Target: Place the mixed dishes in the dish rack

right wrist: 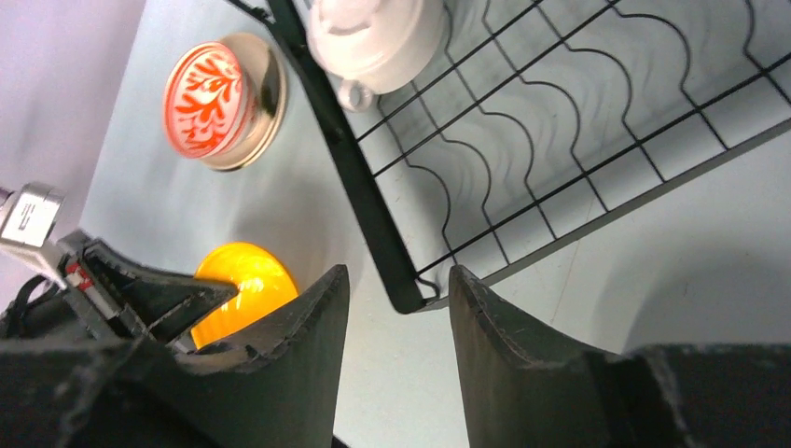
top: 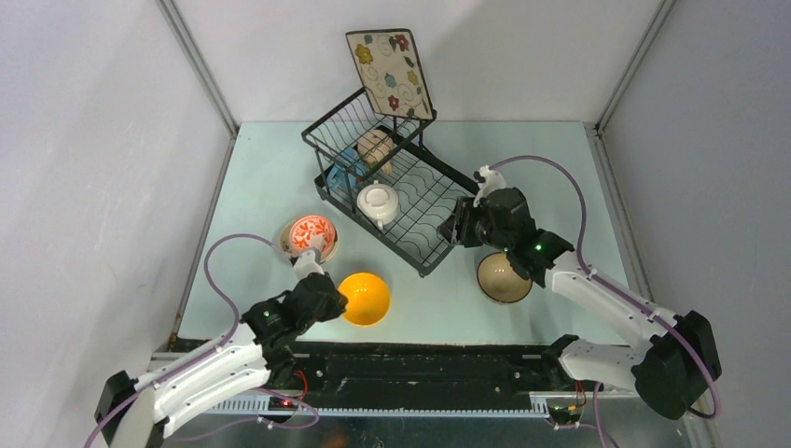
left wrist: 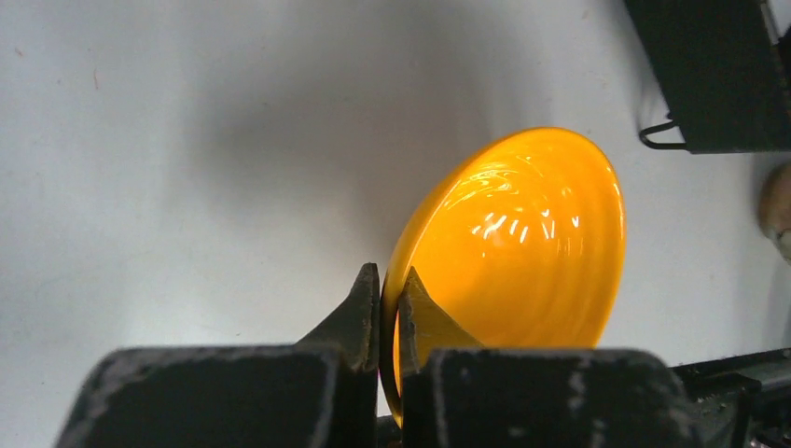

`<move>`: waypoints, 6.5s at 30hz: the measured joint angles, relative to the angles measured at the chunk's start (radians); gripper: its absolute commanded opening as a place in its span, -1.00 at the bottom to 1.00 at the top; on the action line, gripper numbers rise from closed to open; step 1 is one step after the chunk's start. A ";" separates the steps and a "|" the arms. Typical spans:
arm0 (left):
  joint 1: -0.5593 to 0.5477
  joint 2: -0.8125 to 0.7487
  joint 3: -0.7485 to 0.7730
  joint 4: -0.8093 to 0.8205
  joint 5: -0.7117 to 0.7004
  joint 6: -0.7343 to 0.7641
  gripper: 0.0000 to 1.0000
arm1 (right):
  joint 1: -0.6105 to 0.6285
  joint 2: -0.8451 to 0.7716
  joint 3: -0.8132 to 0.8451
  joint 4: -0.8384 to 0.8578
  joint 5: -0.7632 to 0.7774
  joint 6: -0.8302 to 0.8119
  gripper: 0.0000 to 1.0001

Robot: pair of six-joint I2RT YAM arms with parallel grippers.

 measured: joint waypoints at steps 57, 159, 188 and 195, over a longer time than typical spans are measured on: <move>0.068 0.016 0.121 0.718 0.245 -0.216 -1.00 | 0.169 -0.177 -0.253 0.610 -0.311 0.336 0.71; 0.074 -0.218 0.198 0.099 -0.278 0.248 0.48 | -0.221 0.879 0.575 0.280 -0.262 -1.127 0.96; 0.074 -0.140 0.094 0.247 -0.095 0.374 0.99 | -0.209 -0.120 -0.025 -0.062 0.130 -0.211 0.99; 0.074 -0.127 -0.015 0.399 -0.042 0.420 0.99 | -0.253 -0.310 -0.112 -0.291 0.193 -0.039 0.99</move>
